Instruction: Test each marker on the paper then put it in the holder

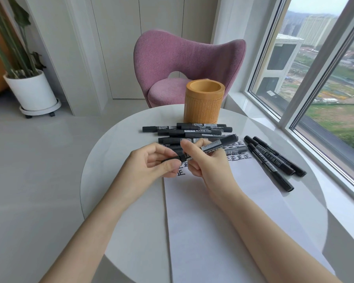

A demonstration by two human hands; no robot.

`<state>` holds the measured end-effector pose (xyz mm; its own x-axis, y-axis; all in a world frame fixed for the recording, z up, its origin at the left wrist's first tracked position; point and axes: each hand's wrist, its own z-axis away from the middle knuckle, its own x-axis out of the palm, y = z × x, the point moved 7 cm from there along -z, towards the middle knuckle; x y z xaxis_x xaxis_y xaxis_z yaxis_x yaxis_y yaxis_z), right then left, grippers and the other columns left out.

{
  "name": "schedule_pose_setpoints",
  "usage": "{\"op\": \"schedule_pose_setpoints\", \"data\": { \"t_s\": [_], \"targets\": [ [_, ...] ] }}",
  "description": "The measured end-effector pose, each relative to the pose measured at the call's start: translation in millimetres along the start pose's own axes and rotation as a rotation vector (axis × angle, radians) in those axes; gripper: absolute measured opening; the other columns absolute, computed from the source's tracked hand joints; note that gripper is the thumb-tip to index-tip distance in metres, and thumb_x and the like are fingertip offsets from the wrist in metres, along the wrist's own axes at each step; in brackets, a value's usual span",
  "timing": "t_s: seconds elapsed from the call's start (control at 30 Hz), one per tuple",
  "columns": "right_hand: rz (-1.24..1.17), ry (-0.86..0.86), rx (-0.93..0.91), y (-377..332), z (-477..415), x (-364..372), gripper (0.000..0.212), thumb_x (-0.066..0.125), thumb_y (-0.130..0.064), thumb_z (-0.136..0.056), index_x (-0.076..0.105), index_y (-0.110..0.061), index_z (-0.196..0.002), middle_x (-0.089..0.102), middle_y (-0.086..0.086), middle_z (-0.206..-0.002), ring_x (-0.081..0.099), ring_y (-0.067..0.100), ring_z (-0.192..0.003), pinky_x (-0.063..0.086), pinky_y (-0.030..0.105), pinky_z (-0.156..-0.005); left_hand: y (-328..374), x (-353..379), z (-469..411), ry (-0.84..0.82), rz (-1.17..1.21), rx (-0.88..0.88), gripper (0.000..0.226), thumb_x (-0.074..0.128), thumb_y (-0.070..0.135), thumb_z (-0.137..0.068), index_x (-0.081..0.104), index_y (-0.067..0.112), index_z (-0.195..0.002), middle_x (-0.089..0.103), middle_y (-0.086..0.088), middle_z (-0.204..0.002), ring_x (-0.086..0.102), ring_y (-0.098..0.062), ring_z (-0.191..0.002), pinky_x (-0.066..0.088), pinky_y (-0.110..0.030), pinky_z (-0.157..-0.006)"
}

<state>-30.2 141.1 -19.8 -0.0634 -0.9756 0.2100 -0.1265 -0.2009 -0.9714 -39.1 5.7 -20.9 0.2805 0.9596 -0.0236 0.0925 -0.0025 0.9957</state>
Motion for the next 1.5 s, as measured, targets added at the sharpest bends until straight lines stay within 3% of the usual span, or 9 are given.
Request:
{"op": "schedule_pose_setpoints", "data": {
  "t_s": [0.5,0.67,0.77,0.83,0.93,1.07,1.2,1.33,1.5],
  "targets": [
    [0.091,-0.038,-0.073,-7.5,2.9,5.3,0.046,0.058,0.000,-0.091,0.038,-0.015,-0.052,0.038,-0.011,-0.040,0.033,0.005,-0.037,0.029,0.016,-0.042,4.8,6.8,5.8,0.057,-0.036,0.022,0.006,0.069,0.007,-0.077,0.064,0.006,-0.078,0.074,-0.006,-0.069,0.069,-0.016,-0.061,0.059,-0.027,-0.068],
    [0.098,-0.098,0.031,-3.9,2.9,8.6,0.044,0.065,-0.027,-0.089,0.044,-0.011,-0.054,0.024,-0.007,-0.048,0.019,0.012,-0.045,0.017,0.021,-0.045,7.4,-2.0,5.0,0.074,-0.080,0.016,0.010,0.070,0.014,-0.077,0.065,0.007,-0.082,0.073,-0.012,-0.075,0.070,-0.018,-0.064,0.058,-0.026,-0.066],
    [0.233,0.000,0.059,-11.2,3.3,-4.1,0.027,0.072,-0.045,-0.076,0.060,-0.022,-0.085,0.042,-0.007,-0.061,0.037,0.013,-0.054,0.030,0.019,-0.046,11.2,-7.6,3.9,0.101,-0.111,0.041,0.013,0.071,0.015,-0.076,0.064,0.008,-0.084,0.074,-0.010,-0.077,0.070,-0.017,-0.064,0.057,-0.024,-0.063],
    [0.365,0.166,-0.001,-16.7,5.5,-24.6,0.053,0.077,-0.045,-0.072,0.052,-0.028,-0.116,0.059,-0.012,-0.090,0.056,0.002,-0.080,0.042,0.011,-0.066,12.3,-7.7,4.1,0.098,-0.127,0.045,0.011,0.071,0.014,-0.077,0.064,0.009,-0.084,0.074,-0.009,-0.076,0.069,-0.017,-0.064,0.056,-0.023,-0.061],
    [0.604,0.233,-0.212,-32.4,15.5,-39.1,0.064,0.076,-0.043,-0.075,0.040,-0.037,-0.128,0.050,-0.011,-0.121,0.044,0.006,-0.116,0.033,0.022,-0.099,13.8,-2.7,2.6,0.065,-0.132,0.032,0.012,0.071,0.013,-0.077,0.064,0.006,-0.084,0.074,-0.009,-0.076,0.068,-0.016,-0.063,0.055,-0.022,-0.060],
    [1.005,0.080,-0.532,-43.6,17.1,-28.0,0.018,0.065,-0.048,-0.083,0.067,-0.038,-0.098,0.063,-0.023,-0.102,0.038,0.005,-0.106,0.015,0.017,-0.093,20.6,4.8,-6.0,0.033,-0.178,0.023,0.012,0.070,0.013,-0.079,0.065,0.003,-0.084,0.073,-0.008,-0.073,0.068,-0.014,-0.061,0.054,-0.019,-0.057],
    [1.103,0.007,-0.690,-48.5,11.7,-21.4,0.019,0.066,-0.040,-0.079,0.074,-0.028,-0.091,0.064,-0.020,-0.076,0.043,0.004,-0.089,0.015,0.015,-0.090,29.3,11.8,-13.9,0.019,-0.201,0.034,0.011,0.067,0.013,-0.082,0.066,0.003,-0.085,0.073,-0.009,-0.074,0.068,-0.013,-0.061,0.055,-0.019,-0.059],
    [1.044,0.073,-0.735,-50.9,8.6,-19.8,0.014,0.071,-0.029,-0.074,0.075,-0.020,-0.084,0.042,-0.029,-0.069,0.038,-0.010,-0.084,0.020,0.012,-0.083,33.6,13.9,-19.0,0.068,-0.229,0.050,0.010,0.069,0.013,-0.082,0.068,0.003,-0.082,0.071,-0.013,-0.070,0.066,-0.013,-0.056,0.055,-0.019,-0.056],
    [0.982,0.016,-0.513,-48.7,-6.3,-22.9,0.012,0.075,-0.025,-0.079,0.071,-0.021,-0.090,0.053,-0.017,-0.073,0.049,0.007,-0.069,0.038,0.024,-0.067,42.1,18.9,-25.6,0.173,-0.274,0.072,0.026,0.066,0.034,-0.083,0.067,0.008,-0.082,0.069,-0.004,-0.060,0.064,-0.014,-0.052,0.055,-0.025,-0.053]
  ]
}}
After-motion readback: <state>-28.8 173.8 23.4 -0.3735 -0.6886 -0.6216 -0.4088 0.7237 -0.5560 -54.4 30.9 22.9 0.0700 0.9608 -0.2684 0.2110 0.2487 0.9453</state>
